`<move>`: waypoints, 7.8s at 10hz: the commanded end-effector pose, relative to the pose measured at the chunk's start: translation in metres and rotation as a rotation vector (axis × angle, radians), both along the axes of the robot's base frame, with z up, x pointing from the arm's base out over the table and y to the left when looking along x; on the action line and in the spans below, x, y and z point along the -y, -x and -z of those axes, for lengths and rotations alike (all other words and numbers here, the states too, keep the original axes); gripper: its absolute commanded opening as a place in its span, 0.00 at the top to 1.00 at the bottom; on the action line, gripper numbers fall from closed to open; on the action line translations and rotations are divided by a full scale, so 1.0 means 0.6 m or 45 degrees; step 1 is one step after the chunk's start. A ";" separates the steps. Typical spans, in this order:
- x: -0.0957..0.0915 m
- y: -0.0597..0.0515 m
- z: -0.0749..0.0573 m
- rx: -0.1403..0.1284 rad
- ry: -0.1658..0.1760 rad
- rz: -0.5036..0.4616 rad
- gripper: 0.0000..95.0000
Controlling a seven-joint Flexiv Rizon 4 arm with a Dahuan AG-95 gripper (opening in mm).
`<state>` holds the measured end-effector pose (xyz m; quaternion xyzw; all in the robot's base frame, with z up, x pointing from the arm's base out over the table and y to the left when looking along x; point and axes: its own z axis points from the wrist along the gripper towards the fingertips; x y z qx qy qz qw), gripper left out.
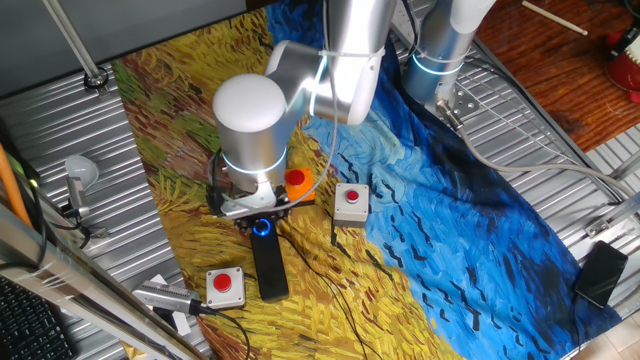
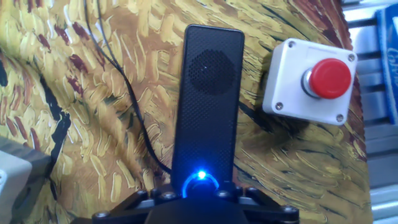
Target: Turn the knob to decrease the volume of the speaker
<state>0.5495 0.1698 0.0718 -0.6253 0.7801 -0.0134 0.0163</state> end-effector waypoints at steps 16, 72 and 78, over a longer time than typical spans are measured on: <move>0.011 -0.029 0.004 -0.031 -0.072 1.163 0.40; 0.033 -0.007 -0.045 -0.075 -0.049 1.454 0.60; 0.033 -0.007 -0.045 -0.080 -0.026 1.364 0.60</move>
